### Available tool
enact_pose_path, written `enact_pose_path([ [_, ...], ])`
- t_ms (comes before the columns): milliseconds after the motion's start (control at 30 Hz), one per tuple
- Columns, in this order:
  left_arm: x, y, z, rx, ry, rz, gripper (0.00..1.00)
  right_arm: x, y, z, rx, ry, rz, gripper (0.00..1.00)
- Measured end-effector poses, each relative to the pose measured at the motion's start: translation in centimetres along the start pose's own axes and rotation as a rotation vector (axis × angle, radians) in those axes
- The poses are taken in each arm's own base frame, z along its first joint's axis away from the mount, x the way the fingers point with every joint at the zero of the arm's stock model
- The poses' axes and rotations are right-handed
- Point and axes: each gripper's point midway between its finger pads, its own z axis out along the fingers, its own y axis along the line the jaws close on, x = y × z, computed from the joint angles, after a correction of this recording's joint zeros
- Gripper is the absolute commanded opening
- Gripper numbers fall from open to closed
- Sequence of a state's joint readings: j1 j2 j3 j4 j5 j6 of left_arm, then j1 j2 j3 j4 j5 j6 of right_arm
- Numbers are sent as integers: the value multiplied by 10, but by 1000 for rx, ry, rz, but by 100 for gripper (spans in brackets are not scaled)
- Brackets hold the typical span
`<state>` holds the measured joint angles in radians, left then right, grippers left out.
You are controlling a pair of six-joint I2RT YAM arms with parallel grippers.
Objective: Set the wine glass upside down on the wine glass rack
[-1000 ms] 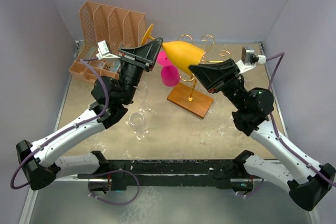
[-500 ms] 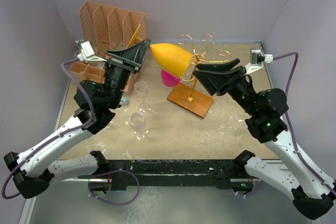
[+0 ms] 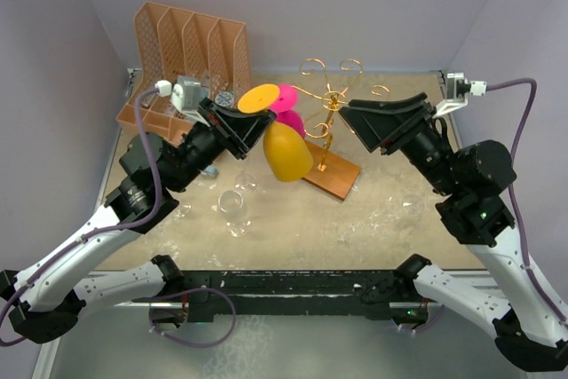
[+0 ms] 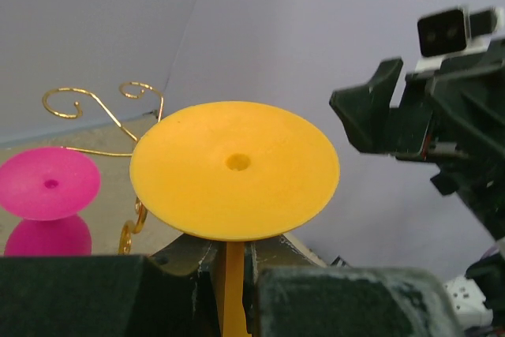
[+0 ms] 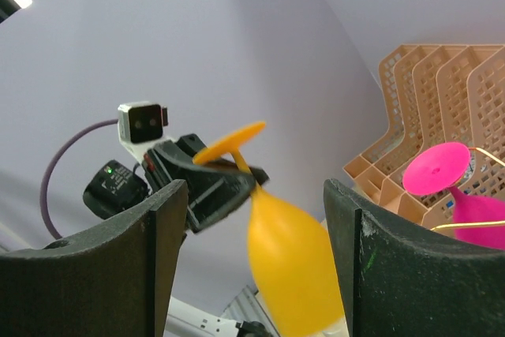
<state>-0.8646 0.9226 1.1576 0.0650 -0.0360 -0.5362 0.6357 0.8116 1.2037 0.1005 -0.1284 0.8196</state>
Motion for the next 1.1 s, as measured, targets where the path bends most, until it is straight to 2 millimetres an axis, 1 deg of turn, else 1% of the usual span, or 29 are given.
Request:
enact_pose_path([
  [67, 16, 0, -3, 28, 62, 46, 0, 3, -2, 9, 7, 24, 6, 72],
  [133, 28, -2, -5, 64, 109, 85, 0, 10, -6, 15, 14, 51, 19, 73],
  [233, 41, -8, -9, 130, 162, 142, 0, 28, -16, 21, 35, 113, 53, 73],
  [333, 52, -9, -12, 177, 198, 193, 0, 48, -25, 22, 45, 178, 96, 73],
  [400, 59, -9, -14, 197, 214, 229, 0, 58, -29, 20, 51, 212, 122, 73],
  [467, 64, -8, -15, 214, 231, 266, 0, 65, -29, 18, 48, 238, 145, 71],
  [533, 67, -8, -15, 231, 238, 296, 0, 68, -26, 16, 35, 258, 167, 68],
  [667, 75, -7, -15, 262, 252, 333, 0, 74, -20, 13, 16, 291, 210, 65],
  [833, 85, -6, -13, 292, 279, 365, 0, 79, -23, 9, 49, 310, 269, 60],
  [967, 88, -9, -13, 318, 272, 368, 0, 85, -26, 1, 72, 324, 303, 56],
  [1100, 97, -10, -9, 351, 277, 363, 0, 87, -25, -2, 73, 335, 319, 48],
])
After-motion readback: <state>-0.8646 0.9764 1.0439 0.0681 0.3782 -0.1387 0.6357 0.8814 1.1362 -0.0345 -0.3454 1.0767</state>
